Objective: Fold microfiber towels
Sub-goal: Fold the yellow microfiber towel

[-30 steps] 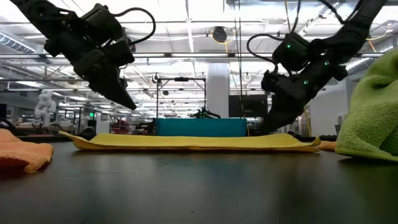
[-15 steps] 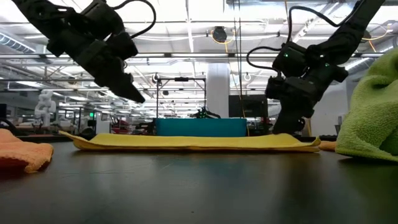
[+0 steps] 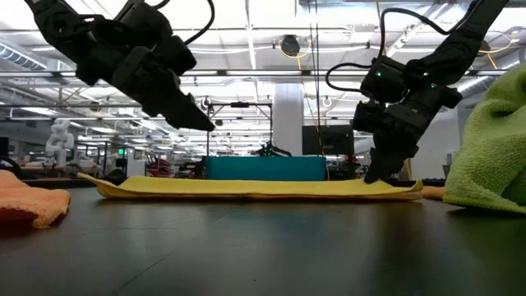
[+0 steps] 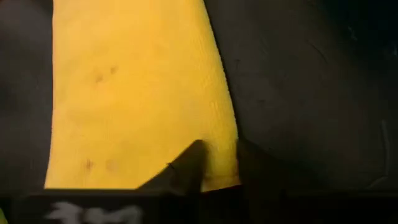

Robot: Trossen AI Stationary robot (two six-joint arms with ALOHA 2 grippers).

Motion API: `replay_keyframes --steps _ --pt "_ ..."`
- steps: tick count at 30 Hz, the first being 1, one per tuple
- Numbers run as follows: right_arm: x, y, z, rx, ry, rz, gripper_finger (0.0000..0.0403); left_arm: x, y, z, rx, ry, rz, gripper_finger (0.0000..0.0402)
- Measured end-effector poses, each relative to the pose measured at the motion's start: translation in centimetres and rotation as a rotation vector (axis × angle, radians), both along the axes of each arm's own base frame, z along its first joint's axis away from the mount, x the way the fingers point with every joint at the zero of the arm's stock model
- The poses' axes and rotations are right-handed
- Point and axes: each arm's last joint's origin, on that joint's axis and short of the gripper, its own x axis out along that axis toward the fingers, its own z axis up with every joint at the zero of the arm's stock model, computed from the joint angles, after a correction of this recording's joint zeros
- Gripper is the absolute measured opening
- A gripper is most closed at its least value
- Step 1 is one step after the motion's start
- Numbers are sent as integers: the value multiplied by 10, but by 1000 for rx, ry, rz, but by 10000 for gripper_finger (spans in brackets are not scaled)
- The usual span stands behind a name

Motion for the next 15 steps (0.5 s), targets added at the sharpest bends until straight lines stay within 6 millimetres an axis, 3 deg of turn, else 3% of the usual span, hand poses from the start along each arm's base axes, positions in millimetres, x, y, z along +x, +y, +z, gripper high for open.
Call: replay_keyframes --steps 4,15 --pt "1 0 1 -16 -15 11 9 8 1 -7 -4 -24 3 200" --pt "24 -1 23 -72 -214 17 1 25 14 -10 -10 -149 49 200"
